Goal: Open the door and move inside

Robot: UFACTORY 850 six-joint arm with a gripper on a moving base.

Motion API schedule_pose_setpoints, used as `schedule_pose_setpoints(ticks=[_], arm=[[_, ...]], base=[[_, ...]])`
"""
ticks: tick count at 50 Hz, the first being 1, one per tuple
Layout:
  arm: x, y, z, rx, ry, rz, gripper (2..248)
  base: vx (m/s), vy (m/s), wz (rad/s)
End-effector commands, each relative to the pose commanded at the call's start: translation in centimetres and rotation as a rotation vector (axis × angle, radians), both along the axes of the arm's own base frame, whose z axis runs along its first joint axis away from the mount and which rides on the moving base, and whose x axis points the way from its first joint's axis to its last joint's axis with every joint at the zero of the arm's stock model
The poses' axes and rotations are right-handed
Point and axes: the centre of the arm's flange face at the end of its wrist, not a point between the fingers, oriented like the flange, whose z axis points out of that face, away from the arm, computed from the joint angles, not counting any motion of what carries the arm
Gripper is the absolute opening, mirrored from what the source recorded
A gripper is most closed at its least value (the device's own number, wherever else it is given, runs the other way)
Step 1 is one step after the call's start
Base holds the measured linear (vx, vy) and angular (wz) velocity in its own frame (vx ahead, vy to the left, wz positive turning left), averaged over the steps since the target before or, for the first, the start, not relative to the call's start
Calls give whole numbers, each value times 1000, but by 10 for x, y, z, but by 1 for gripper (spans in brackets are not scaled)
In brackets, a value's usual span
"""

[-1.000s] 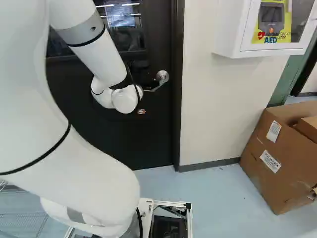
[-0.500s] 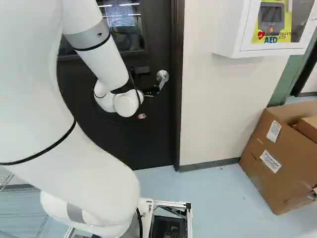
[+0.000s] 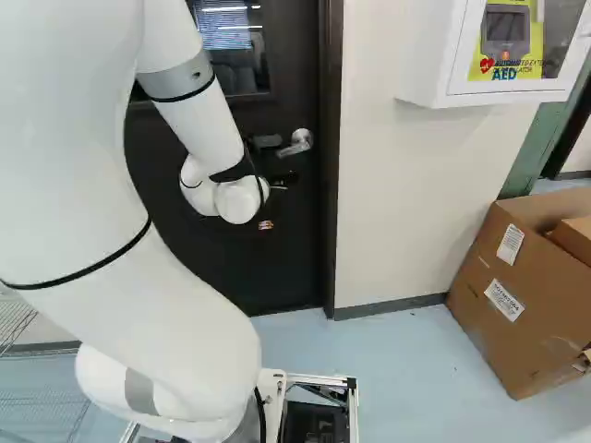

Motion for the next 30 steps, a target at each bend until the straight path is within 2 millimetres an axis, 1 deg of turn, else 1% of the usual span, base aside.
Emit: schedule_pose_setpoints(ticks=[16, 30], arm=[[4, 0, -14, 0, 34, 0, 247], [23, 0, -13, 0, 12, 4, 247]], base=[[0, 0, 0], [0, 0, 0]])
